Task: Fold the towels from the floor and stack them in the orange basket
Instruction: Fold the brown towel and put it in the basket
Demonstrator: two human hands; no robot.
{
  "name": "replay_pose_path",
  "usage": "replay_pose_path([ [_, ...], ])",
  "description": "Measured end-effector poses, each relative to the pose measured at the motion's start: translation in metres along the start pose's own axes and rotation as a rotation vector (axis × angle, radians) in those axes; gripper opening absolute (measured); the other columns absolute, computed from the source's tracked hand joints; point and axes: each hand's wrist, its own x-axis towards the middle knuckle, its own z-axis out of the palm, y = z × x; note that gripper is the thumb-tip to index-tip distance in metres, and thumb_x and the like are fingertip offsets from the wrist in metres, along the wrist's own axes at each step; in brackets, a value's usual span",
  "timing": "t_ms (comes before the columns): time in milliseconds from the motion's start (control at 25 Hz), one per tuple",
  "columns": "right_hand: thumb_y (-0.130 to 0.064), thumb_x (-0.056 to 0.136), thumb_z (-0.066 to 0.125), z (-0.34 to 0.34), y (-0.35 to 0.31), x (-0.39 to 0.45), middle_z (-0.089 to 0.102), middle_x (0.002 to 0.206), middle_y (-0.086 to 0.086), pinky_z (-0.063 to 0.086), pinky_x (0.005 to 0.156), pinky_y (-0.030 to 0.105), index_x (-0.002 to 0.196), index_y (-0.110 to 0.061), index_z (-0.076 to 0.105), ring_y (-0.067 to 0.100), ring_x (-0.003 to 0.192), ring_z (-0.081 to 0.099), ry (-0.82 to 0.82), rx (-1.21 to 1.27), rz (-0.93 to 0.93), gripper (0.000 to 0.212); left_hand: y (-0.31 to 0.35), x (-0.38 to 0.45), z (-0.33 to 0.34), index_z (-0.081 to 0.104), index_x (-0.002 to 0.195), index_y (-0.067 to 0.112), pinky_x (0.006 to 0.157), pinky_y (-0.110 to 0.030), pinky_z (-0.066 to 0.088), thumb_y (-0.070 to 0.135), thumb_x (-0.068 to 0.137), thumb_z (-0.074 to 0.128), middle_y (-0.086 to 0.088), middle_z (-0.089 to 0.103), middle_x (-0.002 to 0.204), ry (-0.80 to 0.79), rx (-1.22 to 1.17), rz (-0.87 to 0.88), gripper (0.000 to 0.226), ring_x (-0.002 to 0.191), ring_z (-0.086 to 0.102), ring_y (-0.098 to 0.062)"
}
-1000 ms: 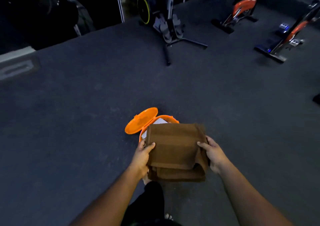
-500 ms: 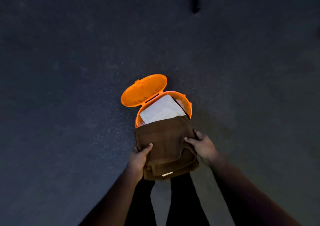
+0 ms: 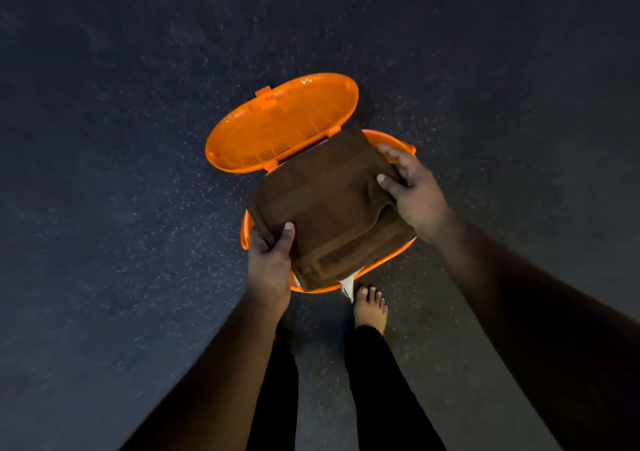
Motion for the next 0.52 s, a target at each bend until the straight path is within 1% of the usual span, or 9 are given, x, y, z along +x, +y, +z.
replay_pose_path([
  [120, -0.018, 0.096, 0.061, 0.002, 0.034, 0.021, 0.05, 0.151, -0.007, 0.032, 0.121, 0.047, 0.145, -0.035, 0.05, 0.011, 0.142, 0.044, -0.001, -0.212, -0.023, 0.053, -0.024, 0.024, 0.007, 0.038, 0.151, 0.013, 0.115, -0.036, 0.041, 0.016, 0.095, 0.07, -0.004, 0.052, 0.149, 0.045, 0.16, 0.021, 0.064, 0.136, 0.051, -0.019],
  [200, -0.012, 0.097, 0.06, 0.005, 0.04, 0.018, 0.044, 0.156, 0.0, 0.029, 0.123, 0.045, 0.149, -0.031, 0.045, 0.018, 0.145, 0.04, 0.039, -0.374, -0.004, 0.058, -0.03, 0.026, 0.006, 0.024, 0.158, 0.016, 0.118, -0.036, 0.034, 0.022, 0.093, 0.072, -0.006, 0.037, 0.159, 0.085, 0.322, 0.067, 0.081, 0.145, 0.039, -0.024],
  [240, -0.008, 0.096, 0.058, 0.009, 0.035, 0.014, 0.038, 0.159, 0.005, 0.028, 0.123, 0.046, 0.152, -0.03, 0.042, 0.024, 0.146, 0.037, 0.078, -0.492, -0.025, 0.062, -0.03, 0.025, 0.003, 0.016, 0.161, 0.018, 0.121, -0.04, 0.028, 0.027, 0.092, 0.074, -0.008, 0.027, 0.164, 0.112, 0.46, 0.126, 0.09, 0.149, 0.032, -0.027],
  [280, -0.008, 0.094, 0.055, 0.016, 0.024, 0.01, 0.032, 0.161, 0.01, 0.028, 0.122, 0.05, 0.154, -0.031, 0.038, 0.03, 0.148, 0.033, 0.126, -0.653, -0.088, 0.067, -0.027, 0.024, 0.002, 0.011, 0.162, 0.02, 0.123, -0.043, 0.023, 0.032, 0.091, 0.073, -0.01, 0.018, 0.166, 0.134, 0.65, 0.236, 0.095, 0.152, 0.023, -0.03],
  [320, -0.011, 0.093, 0.053, 0.024, 0.01, 0.006, 0.028, 0.162, 0.012, 0.027, 0.121, 0.055, 0.155, -0.032, 0.035, 0.034, 0.15, 0.028, 0.157, -0.811, -0.195, 0.069, -0.022, 0.022, 0.002, 0.008, 0.163, 0.02, 0.123, -0.046, 0.017, 0.037, 0.091, 0.07, -0.011, 0.012, 0.168, 0.133, 0.871, 0.398, 0.096, 0.155, 0.016, -0.031],
  [360, -0.019, 0.094, 0.053, 0.034, 0.001, 0.005, 0.025, 0.164, 0.012, 0.023, 0.12, 0.059, 0.156, -0.033, 0.033, 0.035, 0.152, 0.023, 0.143, -0.928, -0.323, 0.066, -0.017, 0.021, 0.005, 0.009, 0.163, 0.019, 0.124, -0.048, 0.013, 0.044, 0.093, 0.064, -0.012, 0.009, 0.169, 0.094, 1.084, 0.581, 0.093, 0.156, 0.011, -0.032],
  [400, -0.033, 0.098, 0.05, 0.044, -0.003, 0.006, 0.022, 0.166, 0.011, 0.018, 0.12, 0.063, 0.156, -0.033, 0.031, 0.034, 0.154, 0.017, 0.074, -1.012, -0.424, 0.061, -0.014, 0.024, 0.009, 0.01, 0.163, 0.018, 0.126, -0.052, 0.01, 0.054, 0.094, 0.056, -0.013, 0.007, 0.17, 0.018, 1.255, 0.733, 0.091, 0.157, 0.006, -0.031],
  [440, -0.05, 0.1, 0.045, 0.051, 0.001, 0.008, 0.017, 0.168, 0.01, 0.014, 0.119, 0.067, 0.158, -0.034, 0.026, 0.034, 0.156, 0.01, -0.023, -1.082, -0.469, 0.063, -0.012, 0.029, 0.014, 0.01, 0.163, 0.017, 0.126, -0.054, 0.007, 0.064, 0.093, 0.048, -0.013, 0.004, 0.171, -0.071, 1.396, 0.808, 0.093, 0.158, 0.002, -0.031],
  [520, -0.079, 0.091, 0.035, 0.053, 0.027, 0.015, 0.004, 0.17, 0.009, 0.013, 0.113, 0.076, 0.161, -0.035, 0.011, 0.035, 0.157, -0.003, -0.205, -1.19, -0.409, 0.086, -0.017, 0.049, 0.021, 0.006, 0.164, 0.014, 0.125, -0.058, 0.004, 0.081, 0.087, 0.037, -0.014, -0.004, 0.171, -0.213, 1.58, 0.799, 0.106, 0.158, -0.006, -0.031],
])
